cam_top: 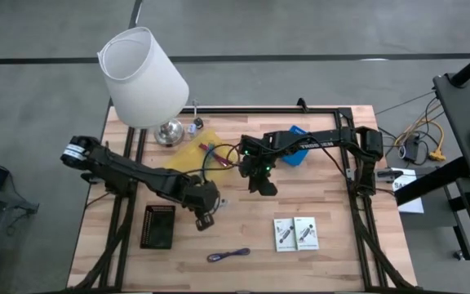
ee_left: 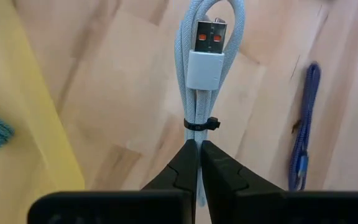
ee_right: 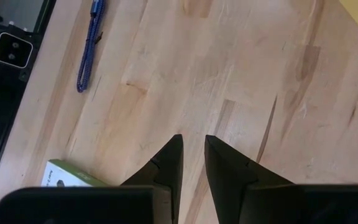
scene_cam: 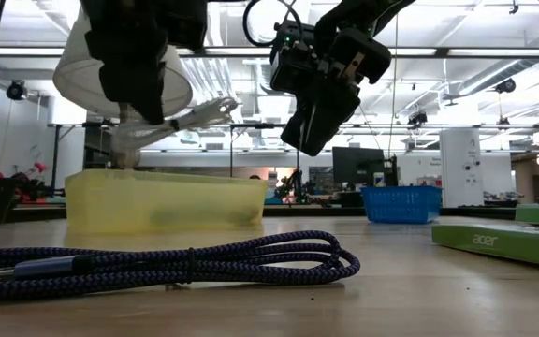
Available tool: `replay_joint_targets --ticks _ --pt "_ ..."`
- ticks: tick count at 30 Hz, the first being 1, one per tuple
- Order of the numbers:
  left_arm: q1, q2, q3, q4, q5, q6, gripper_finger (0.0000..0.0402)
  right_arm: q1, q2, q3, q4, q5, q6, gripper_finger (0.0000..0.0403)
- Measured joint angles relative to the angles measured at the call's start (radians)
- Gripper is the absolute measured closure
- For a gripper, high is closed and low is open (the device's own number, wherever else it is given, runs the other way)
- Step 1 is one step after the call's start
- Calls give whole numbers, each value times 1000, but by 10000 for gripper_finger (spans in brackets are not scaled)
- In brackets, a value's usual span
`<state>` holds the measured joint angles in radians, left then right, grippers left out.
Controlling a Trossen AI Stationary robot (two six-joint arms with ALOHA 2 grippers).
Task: Pick and place items into bin
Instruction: Put the white charger cable into the yellow bin
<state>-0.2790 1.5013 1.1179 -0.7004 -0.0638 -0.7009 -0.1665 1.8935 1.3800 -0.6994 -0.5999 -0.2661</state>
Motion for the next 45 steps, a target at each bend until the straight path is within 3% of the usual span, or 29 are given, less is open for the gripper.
replay_joint_targets --ticks 21,33,45 --pt "191 -150 -11 -217 -284 -1 402 0 0 0 -1 0 5 346" --pt "293 -130 -69 -285 -339 -57 401 0 0 0 -1 0 5 346" --pt "301 -131 -131 -285 -336 -36 401 0 0 0 2 0 3 346"
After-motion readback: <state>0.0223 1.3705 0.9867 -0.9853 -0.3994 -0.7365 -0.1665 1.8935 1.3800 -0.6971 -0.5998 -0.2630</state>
